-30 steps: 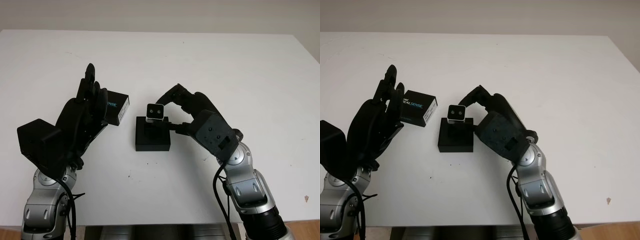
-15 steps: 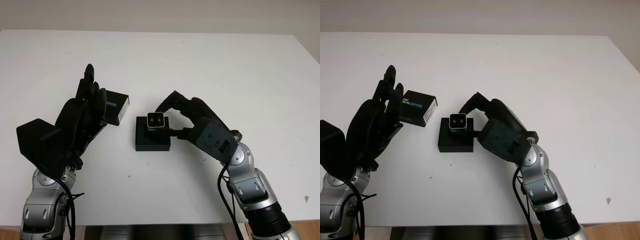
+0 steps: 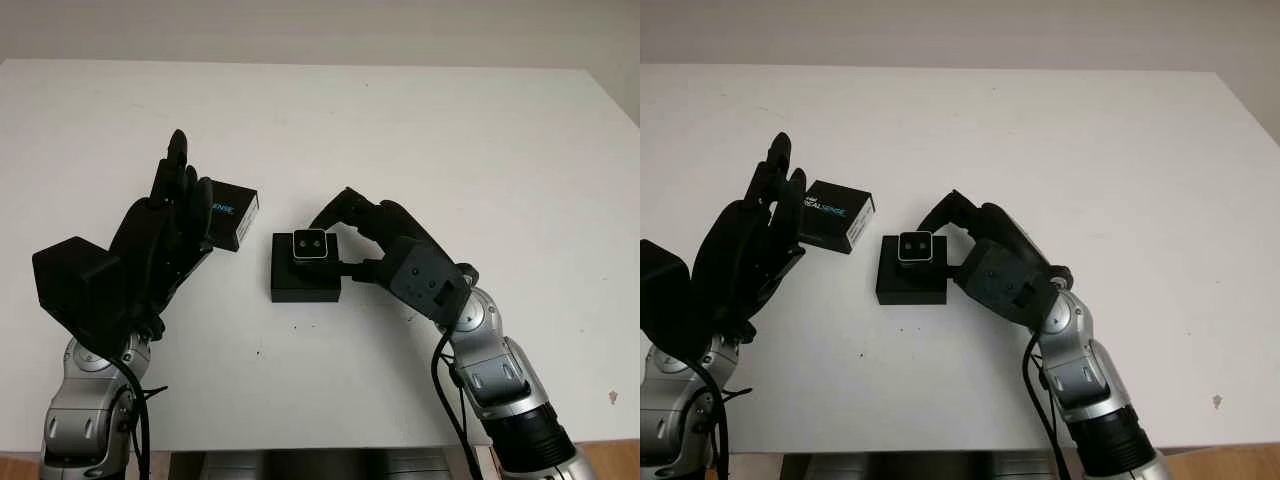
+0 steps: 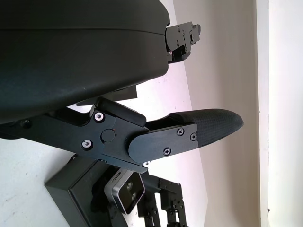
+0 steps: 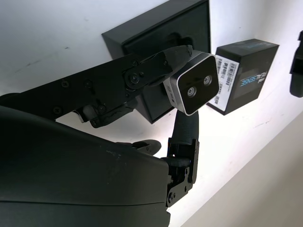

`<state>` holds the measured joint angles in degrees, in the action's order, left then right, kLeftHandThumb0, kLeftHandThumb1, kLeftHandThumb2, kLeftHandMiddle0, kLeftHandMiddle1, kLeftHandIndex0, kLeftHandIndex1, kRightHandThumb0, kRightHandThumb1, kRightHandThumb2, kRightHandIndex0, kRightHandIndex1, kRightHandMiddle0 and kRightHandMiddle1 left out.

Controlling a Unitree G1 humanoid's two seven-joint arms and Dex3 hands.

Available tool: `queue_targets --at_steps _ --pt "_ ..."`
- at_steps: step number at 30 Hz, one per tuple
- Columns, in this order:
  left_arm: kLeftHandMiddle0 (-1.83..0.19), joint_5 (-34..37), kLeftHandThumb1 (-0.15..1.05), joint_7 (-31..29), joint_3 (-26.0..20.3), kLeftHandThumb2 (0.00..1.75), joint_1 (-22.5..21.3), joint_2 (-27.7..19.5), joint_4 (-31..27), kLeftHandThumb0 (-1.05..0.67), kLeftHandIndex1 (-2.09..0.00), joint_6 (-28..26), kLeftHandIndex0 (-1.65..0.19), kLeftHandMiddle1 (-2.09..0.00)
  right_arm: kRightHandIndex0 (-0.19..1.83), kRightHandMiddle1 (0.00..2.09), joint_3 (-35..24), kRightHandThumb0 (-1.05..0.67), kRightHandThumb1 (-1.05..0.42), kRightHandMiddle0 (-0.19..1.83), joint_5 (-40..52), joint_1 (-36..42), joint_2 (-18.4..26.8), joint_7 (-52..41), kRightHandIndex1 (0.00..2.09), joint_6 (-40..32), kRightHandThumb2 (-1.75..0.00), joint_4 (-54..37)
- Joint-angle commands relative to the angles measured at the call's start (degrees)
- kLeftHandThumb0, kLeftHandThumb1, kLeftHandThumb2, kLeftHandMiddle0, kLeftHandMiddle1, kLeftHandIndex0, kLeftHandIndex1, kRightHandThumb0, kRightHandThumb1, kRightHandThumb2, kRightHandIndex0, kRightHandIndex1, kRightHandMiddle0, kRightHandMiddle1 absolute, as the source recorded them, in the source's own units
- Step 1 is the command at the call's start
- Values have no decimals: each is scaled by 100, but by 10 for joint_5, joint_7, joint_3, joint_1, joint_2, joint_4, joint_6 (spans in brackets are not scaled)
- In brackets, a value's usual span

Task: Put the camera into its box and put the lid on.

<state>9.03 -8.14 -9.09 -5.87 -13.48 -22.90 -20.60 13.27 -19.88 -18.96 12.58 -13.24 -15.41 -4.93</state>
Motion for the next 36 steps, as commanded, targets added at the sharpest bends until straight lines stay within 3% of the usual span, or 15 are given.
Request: queue_targets --at_steps 1,36 --pt "19 -2 105 -1 0 65 5 -3 -8 -72 0 5 19 0 37 200 3 -40 -105 43 2 -2 -5 2 6 -2 -16 -5" --pt "19 -1 105 -2 -3 63 12 -4 -17 -73 0 0 19 0 35 197 14 -38 -105 35 -20 -2 -1 8 5 -13 -15 10"
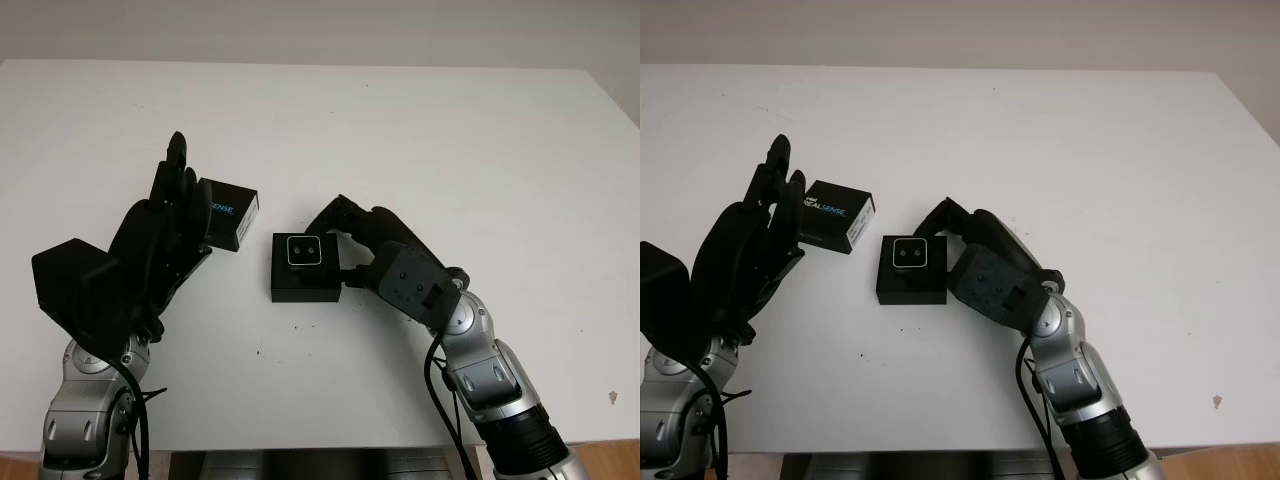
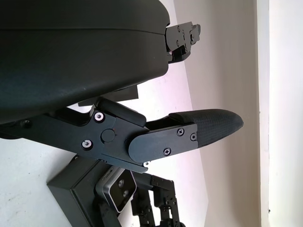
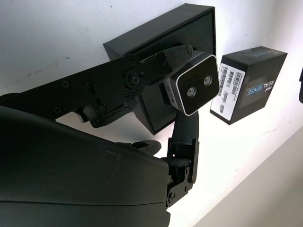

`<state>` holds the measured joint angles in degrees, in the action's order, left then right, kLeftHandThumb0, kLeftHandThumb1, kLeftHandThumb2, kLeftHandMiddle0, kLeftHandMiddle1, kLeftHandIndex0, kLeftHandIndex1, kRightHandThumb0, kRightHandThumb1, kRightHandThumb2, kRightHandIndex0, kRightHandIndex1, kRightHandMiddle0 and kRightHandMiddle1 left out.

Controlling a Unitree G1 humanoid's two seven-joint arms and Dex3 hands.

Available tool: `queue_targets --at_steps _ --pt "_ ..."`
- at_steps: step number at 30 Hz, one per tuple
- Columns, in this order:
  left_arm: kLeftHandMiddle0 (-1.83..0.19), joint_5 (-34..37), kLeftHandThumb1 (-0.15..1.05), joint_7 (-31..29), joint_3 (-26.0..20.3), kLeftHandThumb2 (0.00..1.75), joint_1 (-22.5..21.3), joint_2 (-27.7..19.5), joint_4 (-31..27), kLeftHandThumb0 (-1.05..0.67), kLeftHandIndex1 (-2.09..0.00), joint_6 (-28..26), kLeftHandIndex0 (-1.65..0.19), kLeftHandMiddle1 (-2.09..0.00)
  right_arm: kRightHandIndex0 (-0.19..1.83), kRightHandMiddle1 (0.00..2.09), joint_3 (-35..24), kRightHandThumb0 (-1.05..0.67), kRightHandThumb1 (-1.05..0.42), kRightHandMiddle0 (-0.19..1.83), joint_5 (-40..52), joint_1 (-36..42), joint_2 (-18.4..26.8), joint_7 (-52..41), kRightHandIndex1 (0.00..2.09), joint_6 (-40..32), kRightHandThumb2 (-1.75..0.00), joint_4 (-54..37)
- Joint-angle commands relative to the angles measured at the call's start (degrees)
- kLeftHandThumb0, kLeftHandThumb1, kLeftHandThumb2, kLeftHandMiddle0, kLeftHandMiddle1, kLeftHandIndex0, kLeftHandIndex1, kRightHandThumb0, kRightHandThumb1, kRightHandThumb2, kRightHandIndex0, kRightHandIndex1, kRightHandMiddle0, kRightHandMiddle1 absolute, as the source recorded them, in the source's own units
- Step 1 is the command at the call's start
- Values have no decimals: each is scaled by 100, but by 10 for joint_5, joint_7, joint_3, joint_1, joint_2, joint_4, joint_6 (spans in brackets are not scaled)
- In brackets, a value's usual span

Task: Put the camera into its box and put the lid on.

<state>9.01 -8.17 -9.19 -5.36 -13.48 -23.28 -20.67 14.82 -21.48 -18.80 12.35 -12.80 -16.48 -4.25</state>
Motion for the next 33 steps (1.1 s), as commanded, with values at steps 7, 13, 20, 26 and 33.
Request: queue_targets --at_steps 7,13,20,26,33 --pt "19 1 105 -3 -2 63 5 -3 -10 -73 0 1 19 0 35 199 -1 -39 -105 37 -4 -2 -1 9 5 -3 -16 5" --pt "19 -1 105 -2 -3 64 5 -4 -9 -74 0 1 19 0 36 198 2 -39 -105 37 -4 2 1 6 5 -1 -16 3" --pt "19 0 105 -3 -4 64 5 -4 -10 -73 0 3 19 0 35 199 4 -39 -105 36 -7 3 6 0 5 -6 -16 -3" --pt "19 0 105 -2 -4 64 7 -3 -12 -72 0 2 19 0 35 196 10 -40 -105 34 -17 5 14 -10 5 -13 -15 -10" --pt "19 -1 105 0 -5 63 9 -4 -16 -71 0 0 19 0 23 143 21 -54 -102 18 -24 3 30 -67 1 -50 -6 -31"
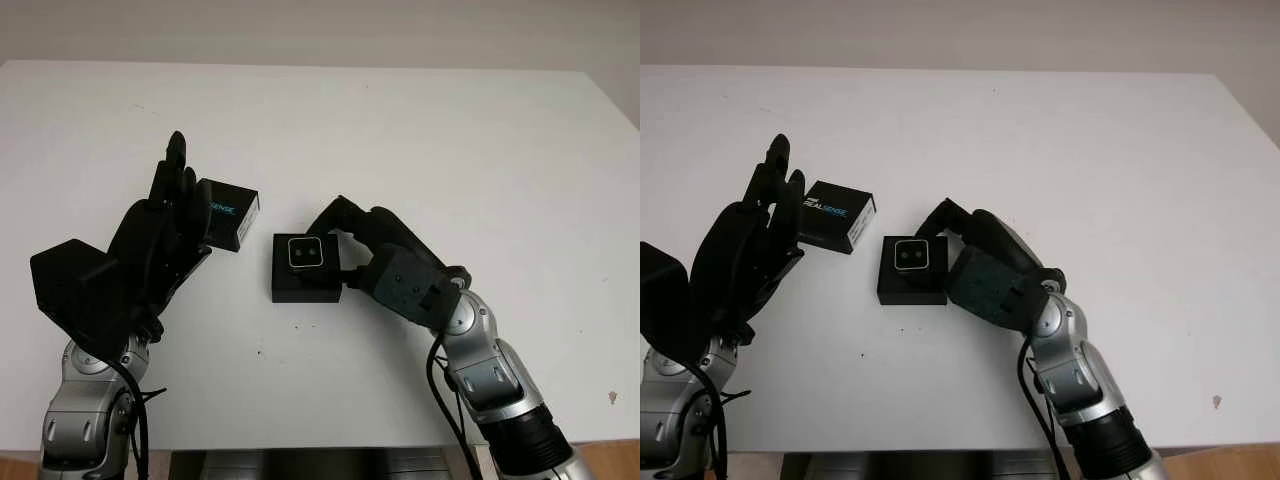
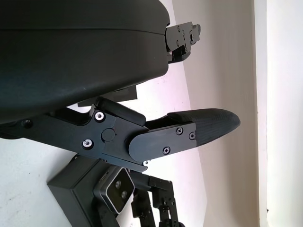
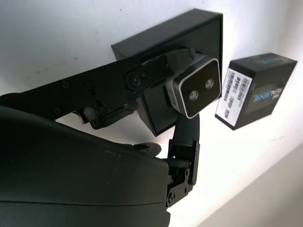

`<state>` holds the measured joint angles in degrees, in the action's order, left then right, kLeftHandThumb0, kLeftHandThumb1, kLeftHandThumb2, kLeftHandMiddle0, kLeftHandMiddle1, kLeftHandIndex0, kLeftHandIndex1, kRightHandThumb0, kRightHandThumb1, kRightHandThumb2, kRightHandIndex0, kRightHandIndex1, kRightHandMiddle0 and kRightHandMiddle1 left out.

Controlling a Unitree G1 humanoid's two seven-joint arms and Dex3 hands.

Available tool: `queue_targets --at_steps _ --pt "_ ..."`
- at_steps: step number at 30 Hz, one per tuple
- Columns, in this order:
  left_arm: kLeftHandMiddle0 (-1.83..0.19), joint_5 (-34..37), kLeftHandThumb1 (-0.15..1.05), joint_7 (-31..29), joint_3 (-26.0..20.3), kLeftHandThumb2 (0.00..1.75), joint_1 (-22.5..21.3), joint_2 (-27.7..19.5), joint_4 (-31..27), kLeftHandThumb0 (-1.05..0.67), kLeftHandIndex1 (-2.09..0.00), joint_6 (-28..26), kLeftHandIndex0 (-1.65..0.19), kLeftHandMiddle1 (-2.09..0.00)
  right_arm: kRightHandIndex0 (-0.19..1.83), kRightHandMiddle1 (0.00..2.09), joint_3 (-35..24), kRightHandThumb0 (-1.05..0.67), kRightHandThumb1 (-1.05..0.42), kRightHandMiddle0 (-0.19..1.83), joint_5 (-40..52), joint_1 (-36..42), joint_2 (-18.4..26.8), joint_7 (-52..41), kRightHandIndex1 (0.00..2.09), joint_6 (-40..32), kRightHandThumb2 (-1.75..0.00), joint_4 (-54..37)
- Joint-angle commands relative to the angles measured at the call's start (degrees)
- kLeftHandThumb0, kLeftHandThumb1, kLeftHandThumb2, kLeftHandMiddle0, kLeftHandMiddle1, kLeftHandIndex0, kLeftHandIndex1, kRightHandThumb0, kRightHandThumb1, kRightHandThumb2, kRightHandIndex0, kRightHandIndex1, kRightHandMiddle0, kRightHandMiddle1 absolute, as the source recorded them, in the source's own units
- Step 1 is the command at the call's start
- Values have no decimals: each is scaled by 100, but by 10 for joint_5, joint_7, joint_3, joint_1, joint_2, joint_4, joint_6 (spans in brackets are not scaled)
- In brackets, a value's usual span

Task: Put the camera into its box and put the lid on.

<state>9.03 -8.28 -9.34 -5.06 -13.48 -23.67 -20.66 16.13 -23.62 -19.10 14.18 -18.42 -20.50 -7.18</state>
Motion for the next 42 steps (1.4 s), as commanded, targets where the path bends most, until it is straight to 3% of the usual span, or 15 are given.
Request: queue_targets --at_steps 1,4,6,10,21,26,33,36,39,42 --pt "19 0 105 1 -5 63 6 -4 -12 -72 0 0 19 0 19 124 9 -58 -101 17 -4 6 16 -18 2 -12 -6 -5" --pt "19 0 105 -1 -5 63 8 -6 -14 -72 0 0 19 0 6 59 15 -65 -97 14 -10 8 29 -31 2 -9 -5 -14" --pt "19 1 105 -1 -6 63 7 -4 -12 -72 0 0 19 0 -1 32 17 -65 -97 17 -15 10 35 -37 2 -14 -5 -25" --pt "19 0 105 -3 -6 62 5 -5 -8 -72 0 4 19 0 -7 19 19 -66 -97 14 -22 13 43 -41 1 -12 -5 -37" --pt "19 -2 105 -4 -7 62 11 -7 -11 -73 0 5 19 0 -12 9 10 -72 -97 7 -32 32 37 -5 3 17 -5 -52" --pt "19 -3 105 -9 -16 64 12 -17 -17 -74 0 12 19 0 0 10 -42 -71 -103 12 17 42 -5 76 9 80 -8 -48" --pt "19 -9 105 -13 -38 53 -14 -57 -53 -75 0 5 19 0 28 21 -108 -64 -105 30 74 -5 -39 128 20 91 -14 -45" --pt "19 -7 105 -35 -55 46 -35 -94 -55 -75 0 14 19 0 34 72 -128 -63 -105 10 90 -37 -34 121 24 63 -16 -49" --pt "16 -9 105 -69 -72 38 -60 -140 -35 -70 -2 39 16 -3 38 95 -145 -62 -105 4 106 -67 -24 111 29 45 -18 -40" --pt "13 -16 104 -119 -77 20 -103 -202 31 -73 -5 71 12 -6 39 109 -164 -62 -105 0 131 -89 -19 107 36 59 -19 -7"
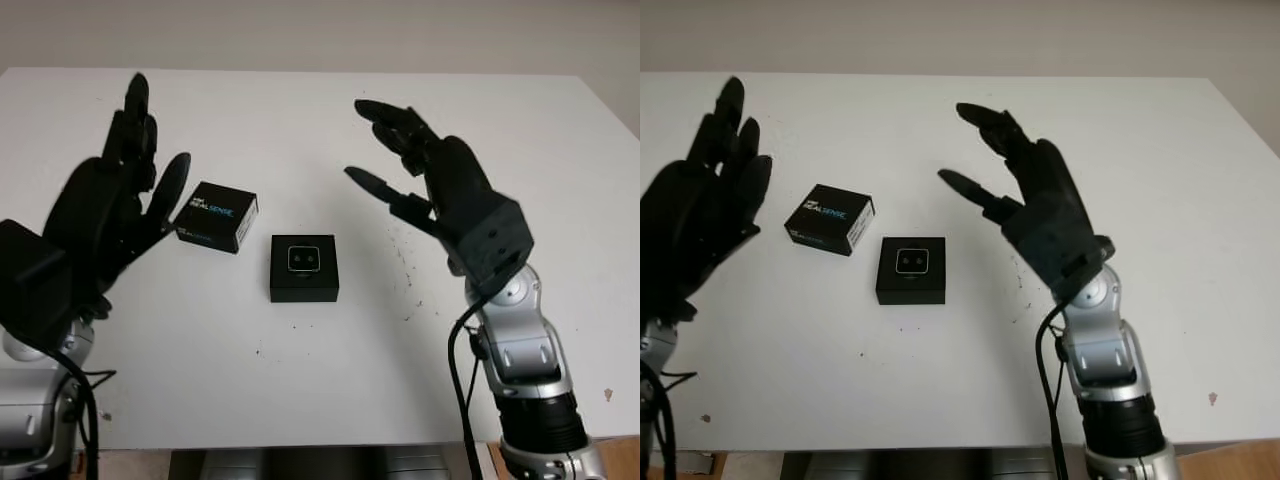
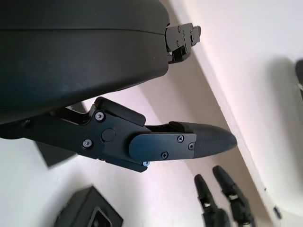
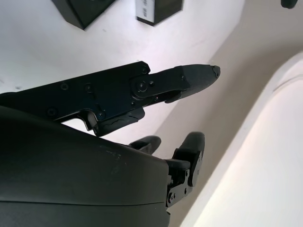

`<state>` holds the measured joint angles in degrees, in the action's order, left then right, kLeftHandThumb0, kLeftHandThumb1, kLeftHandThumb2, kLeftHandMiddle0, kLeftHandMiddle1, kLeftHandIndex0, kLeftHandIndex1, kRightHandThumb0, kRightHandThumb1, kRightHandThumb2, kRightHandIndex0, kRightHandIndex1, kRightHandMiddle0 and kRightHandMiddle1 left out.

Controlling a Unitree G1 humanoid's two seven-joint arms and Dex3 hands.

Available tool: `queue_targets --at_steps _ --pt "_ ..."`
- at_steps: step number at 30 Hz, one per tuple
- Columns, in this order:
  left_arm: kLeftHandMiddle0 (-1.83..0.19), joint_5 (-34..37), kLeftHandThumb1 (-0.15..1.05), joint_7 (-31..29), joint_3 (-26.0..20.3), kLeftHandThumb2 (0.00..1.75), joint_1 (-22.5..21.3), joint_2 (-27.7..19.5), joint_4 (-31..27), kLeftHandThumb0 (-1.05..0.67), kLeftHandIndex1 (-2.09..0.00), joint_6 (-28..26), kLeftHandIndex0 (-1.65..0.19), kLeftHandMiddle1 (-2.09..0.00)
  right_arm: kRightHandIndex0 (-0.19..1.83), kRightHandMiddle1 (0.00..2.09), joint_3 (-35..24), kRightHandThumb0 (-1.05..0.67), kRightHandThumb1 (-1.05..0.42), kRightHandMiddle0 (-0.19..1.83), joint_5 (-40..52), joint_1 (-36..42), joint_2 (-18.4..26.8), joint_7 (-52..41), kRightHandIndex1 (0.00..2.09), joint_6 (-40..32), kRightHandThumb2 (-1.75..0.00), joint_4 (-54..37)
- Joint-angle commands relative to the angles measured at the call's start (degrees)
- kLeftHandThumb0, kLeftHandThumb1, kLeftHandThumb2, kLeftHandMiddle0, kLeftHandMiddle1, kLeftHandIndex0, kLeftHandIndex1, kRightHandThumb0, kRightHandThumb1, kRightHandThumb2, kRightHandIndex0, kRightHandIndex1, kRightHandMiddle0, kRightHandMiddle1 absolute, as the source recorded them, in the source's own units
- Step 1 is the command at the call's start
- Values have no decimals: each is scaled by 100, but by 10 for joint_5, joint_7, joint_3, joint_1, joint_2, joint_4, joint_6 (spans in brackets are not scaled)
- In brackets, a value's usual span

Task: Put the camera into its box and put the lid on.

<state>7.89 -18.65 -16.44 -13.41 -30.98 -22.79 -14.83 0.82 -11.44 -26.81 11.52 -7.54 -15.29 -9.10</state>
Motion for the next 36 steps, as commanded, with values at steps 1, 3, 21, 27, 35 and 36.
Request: queue_targets --at_steps 1,3,21,27,35,36 --pt "12 -11 105 -33 -4 16 -35 -50 48 -74 -5 23 11 -6 37 112 -16 -63 -105 -1 18 -19 12 -8 40 9 -19 23" --pt "10 -36 99 -66 13 8 -69 -100 97 -76 -6 33 9 -6 27 113 -27 -64 -105 -2 43 -34 17 -24 71 9 -18 49" --pt "-16 -361 81 -154 287 6 -350 -212 472 -60 -12 344 -9 -10 3 120 -53 -59 -105 -8 119 -74 47 -73 71 15 -19 156" --pt "-1 -417 80 -188 341 5 -401 -201 547 -72 -4 397 4 -3 3 121 -53 -59 -105 -9 119 -76 46 -62 70 13 -19 161" --pt "2 -454 79 -169 371 5 -416 -172 605 -76 -4 422 5 -4 1 120 -57 -57 -105 -13 129 -78 52 -67 65 25 -21 160" --pt "2 -456 78 -166 373 5 -418 -169 613 -76 -4 425 5 -4 1 121 -57 -57 -105 -13 130 -77 52 -67 65 25 -21 159"
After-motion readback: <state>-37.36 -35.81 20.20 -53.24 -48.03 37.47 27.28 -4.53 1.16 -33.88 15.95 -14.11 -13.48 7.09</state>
